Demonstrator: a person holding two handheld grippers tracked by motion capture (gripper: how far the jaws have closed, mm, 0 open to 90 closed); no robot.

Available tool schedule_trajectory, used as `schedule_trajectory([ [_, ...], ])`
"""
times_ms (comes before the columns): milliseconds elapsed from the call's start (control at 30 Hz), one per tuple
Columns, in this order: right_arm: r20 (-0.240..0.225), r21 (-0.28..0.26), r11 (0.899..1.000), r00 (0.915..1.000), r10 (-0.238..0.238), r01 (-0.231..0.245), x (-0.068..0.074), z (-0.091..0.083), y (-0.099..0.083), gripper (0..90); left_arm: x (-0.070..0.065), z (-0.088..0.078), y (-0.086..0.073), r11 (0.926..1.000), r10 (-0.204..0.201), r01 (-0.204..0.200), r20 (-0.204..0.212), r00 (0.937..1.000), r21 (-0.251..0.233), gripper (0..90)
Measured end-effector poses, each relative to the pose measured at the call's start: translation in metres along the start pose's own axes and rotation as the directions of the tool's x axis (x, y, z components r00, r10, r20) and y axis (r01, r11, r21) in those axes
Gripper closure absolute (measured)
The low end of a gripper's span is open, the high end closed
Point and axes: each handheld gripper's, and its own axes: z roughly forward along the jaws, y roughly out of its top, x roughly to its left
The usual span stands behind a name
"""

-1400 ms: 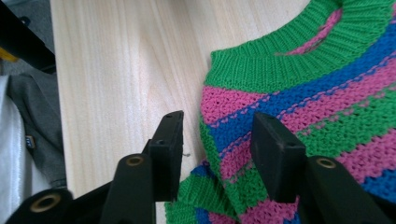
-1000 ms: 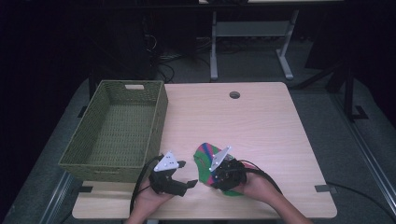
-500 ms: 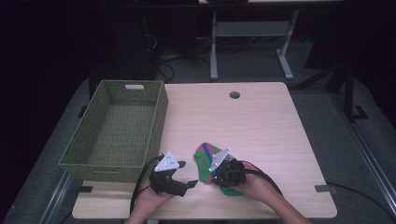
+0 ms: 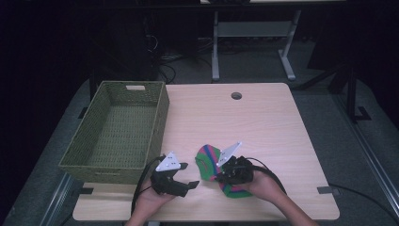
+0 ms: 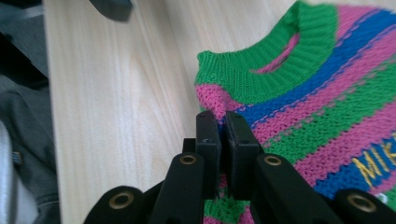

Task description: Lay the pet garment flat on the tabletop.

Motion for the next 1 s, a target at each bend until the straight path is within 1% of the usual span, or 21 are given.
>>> schedule_trajectory([
  [100, -0.006, -0.026, 1.0, 0.9999, -0.01, 0.01, -0.002, -0.011, -0.002, 85.1, -0.001, 0.0, 0.002, 0.9999, 0.014, -0.014, 0.01, 0.9999, -0.005, 22.5],
  [200, -0.013, -0.069, 0.998, 0.9999, -0.002, 0.001, -0.004, -0.025, -0.004, 85.1, -0.002, 0.0, 0.003, 0.9993, 0.029, -0.028, 0.024, 0.9993, -0.023, 23.4],
  [233, -0.015, -0.085, 0.996, 0.9998, 0.01, -0.011, -0.004, -0.031, -0.005, 85.1, -0.002, -0.001, 0.003, 0.9991, 0.03, -0.029, 0.033, 0.999, -0.03, 23.4],
  [267, -0.015, -0.101, 0.995, 0.9998, 0.01, -0.012, -0.006, -0.035, -0.006, 85.1, -0.002, -0.001, 0.003, 0.9988, 0.031, -0.03, 0.04, 0.9987, -0.039, 23.4],
  [333, -0.021, -0.121, 0.992, 0.9993, 0.032, -0.034, -0.007, -0.045, -0.009, 85.1, -0.002, -0.001, 0.004, 0.9978, 0.044, -0.042, 0.033, 0.9985, -0.052, 23.4],
  [367, -0.019, -0.131, 0.991, 0.9992, 0.034, -0.037, -0.008, -0.049, -0.01, 85.1, -0.002, -0.002, 0.004, 0.9975, 0.042, -0.039, 0.037, 0.9984, -0.06, 23.4],
  [433, -0.013, -0.144, 0.989, 0.9991, 0.041, -0.042, -0.01, -0.057, -0.013, 85.1, 0.0, -0.003, 0.004, 0.9959, 0.044, -0.039, 0.058, 0.9974, -0.082, 24.9],
  [500, -0.013, -0.165, 0.984, 0.9982, 0.059, -0.06, -0.013, -0.064, -0.016, 85.1, 0.001, -0.003, 0.004, 0.9946, 0.048, -0.04, 0.077, 0.9959, -0.096, 25.6],
  [567, -0.018, -0.179, 0.981, 0.9975, 0.068, -0.07, -0.014, -0.068, -0.019, 85.1, 0.001, -0.002, 0.004, 0.9935, 0.052, -0.044, 0.082, 0.9952, -0.105, 25.8],
  [667, -0.02, -0.184, 0.981, 0.9977, 0.066, -0.068, -0.016, -0.073, -0.021, 85.1, 0.001, 0.001, 0.004, 0.9935, 0.071, -0.063, 0.083, 0.994, -0.095, 25.8],
  [700, -0.027, -0.193, 0.979, 0.9972, 0.069, -0.073, -0.016, -0.075, -0.022, 85.1, 0.001, 0.001, 0.004, 0.9926, 0.076, -0.067, 0.086, 0.9934, -0.101, 25.8],
  [733, -0.024, -0.197, 0.978, 0.9976, 0.064, -0.068, -0.017, -0.078, -0.022, 85.1, 0.002, 0.002, 0.004, 0.9913, 0.084, -0.074, 0.092, 0.9922, -0.109, 26.0],
  [767, -0.034, -0.203, 0.976, 0.9972, 0.066, -0.072, -0.017, -0.079, -0.022, 85.1, 0.003, 0.002, 0.004, 0.9895, 0.092, -0.08, 0.099, 0.9908, -0.12, 27.6],
  [800, -0.035, -0.205, 0.976, 0.9974, 0.063, -0.069, -0.018, -0.081, -0.022, 85.1, 0.004, 0.003, 0.004, 0.9879, 0.097, -0.083, 0.103, 0.99, -0.131, 29.4],
  [833, -0.042, -0.209, 0.975, 0.9967, 0.07, -0.077, -0.018, -0.083, -0.023, 85.1, 0.006, 0.004, 0.005, 0.987, 0.091, -0.075, 0.108, 0.99, -0.142, 30.1],
  [900, -0.057, -0.221, 0.972, 0.9962, 0.066, -0.077, -0.021, -0.085, -0.024, 85.1, 0.01, 0.007, 0.006, 0.988, 0.08, -0.063, 0.115, 0.9902, -0.141, 30.5],
  [933, -0.065, -0.225, 0.971, 0.9953, 0.072, -0.084, -0.021, -0.086, -0.024, 85.1, 0.012, 0.009, 0.006, 0.988, 0.084, -0.069, 0.109, 0.9905, -0.138, 30.5],
  [1000, -0.068, -0.224, 0.971, 0.9952, 0.071, -0.084, -0.023, -0.087, -0.024, 85.1, 0.015, 0.014, 0.007, 0.9902, 0.086, -0.073, 0.107, 0.9905, -0.119, 29.8],
])
